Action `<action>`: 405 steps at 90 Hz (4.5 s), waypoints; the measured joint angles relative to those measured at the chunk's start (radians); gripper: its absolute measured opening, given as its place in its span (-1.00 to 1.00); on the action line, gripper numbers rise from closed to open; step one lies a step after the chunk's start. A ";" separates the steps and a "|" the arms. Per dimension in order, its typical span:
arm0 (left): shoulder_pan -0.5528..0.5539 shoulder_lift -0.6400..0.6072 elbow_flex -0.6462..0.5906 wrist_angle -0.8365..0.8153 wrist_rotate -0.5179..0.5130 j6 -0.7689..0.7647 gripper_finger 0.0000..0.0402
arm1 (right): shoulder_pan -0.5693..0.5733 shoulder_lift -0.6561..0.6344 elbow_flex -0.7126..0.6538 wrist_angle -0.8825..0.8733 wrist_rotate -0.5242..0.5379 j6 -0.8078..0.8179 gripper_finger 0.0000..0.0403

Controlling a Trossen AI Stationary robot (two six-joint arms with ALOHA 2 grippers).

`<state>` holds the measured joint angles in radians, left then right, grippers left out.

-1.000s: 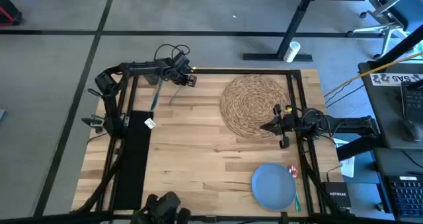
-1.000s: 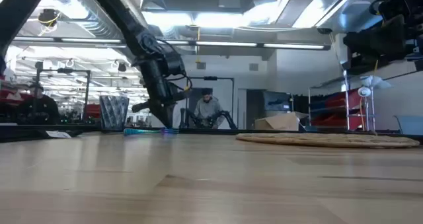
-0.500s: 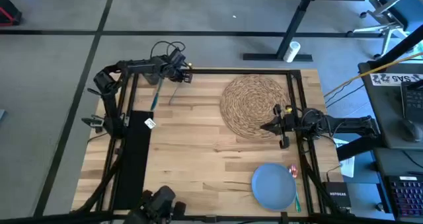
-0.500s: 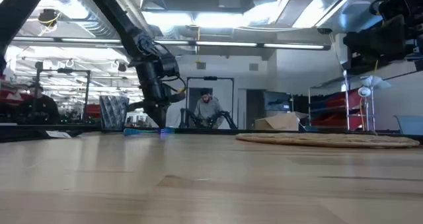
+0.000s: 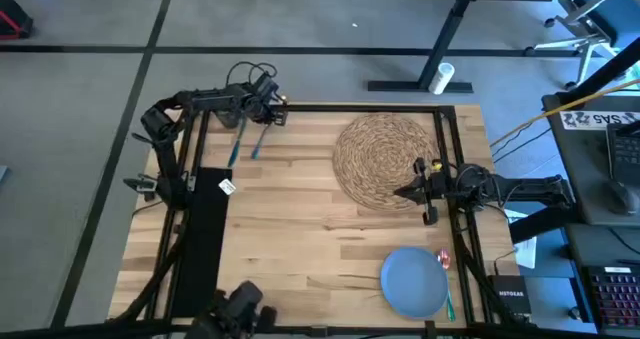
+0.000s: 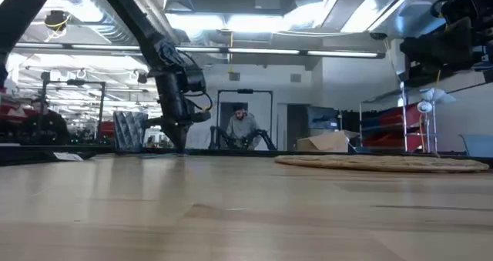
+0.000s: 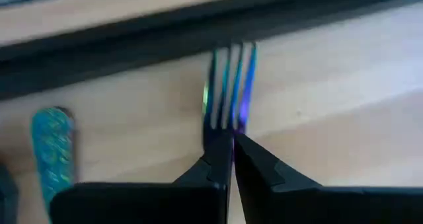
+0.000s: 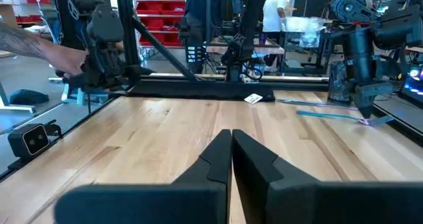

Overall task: Set table place
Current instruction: Move the blue fork to the top left of the table, then fold the black table napkin

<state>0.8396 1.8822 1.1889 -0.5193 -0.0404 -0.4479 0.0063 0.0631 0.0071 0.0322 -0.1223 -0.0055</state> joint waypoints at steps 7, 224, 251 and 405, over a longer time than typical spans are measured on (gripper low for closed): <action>-0.028 -0.015 0.000 -0.030 0.045 0.003 -1.00 | 0.000 0.000 0.000 0.000 0.000 0.000 -1.00; -1.031 -0.481 0.001 0.255 -0.047 -0.069 -1.00 | 0.000 0.061 0.160 0.313 0.189 0.333 -1.00; -1.078 -0.516 0.001 -0.127 -0.062 -0.208 -1.00 | 0.000 0.392 0.510 -0.035 0.209 0.193 -1.00; -1.395 -0.514 -0.350 -0.655 0.140 -1.246 -1.00 | 0.000 0.783 0.866 -0.139 0.340 0.026 -1.00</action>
<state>-0.5556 1.3678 0.8389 -1.1744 0.0992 -1.6938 0.0063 0.8463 0.8730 -0.1070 0.2180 0.0205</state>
